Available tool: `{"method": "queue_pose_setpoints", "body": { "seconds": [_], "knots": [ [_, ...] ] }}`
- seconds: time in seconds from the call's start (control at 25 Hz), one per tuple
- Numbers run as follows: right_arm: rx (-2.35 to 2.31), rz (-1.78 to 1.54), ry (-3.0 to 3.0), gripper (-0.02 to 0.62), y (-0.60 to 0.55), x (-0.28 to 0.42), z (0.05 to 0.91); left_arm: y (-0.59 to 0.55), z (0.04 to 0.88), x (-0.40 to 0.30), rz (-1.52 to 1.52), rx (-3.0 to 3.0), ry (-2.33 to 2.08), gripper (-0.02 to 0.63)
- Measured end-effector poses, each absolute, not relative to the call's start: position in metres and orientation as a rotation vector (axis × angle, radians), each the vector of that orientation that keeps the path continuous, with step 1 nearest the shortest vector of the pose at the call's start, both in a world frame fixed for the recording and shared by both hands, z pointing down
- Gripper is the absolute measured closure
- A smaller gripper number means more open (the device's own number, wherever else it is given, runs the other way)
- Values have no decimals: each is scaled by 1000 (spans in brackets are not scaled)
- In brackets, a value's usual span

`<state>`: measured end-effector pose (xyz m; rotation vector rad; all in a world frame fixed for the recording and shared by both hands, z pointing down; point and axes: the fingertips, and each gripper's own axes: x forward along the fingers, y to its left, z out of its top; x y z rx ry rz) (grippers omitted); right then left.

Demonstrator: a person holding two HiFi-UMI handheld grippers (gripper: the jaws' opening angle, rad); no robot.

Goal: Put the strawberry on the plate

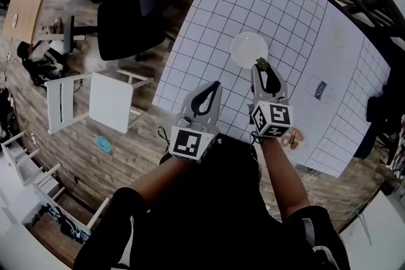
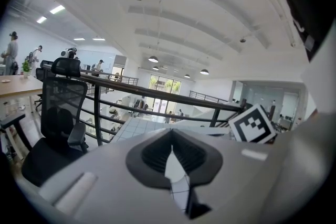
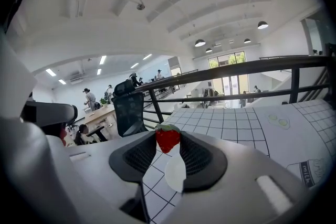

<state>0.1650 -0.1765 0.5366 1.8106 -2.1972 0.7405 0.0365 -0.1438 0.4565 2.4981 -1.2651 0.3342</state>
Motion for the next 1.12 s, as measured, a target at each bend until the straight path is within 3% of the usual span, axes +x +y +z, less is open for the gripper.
{"method": "queue_pose_setpoints", "body": {
  "seconds": [1.12],
  "knots": [
    [1660, 760, -2125, 456, -212, 172, 639, -135, 467, 23, 286, 2389, -1366, 598]
  ]
}}
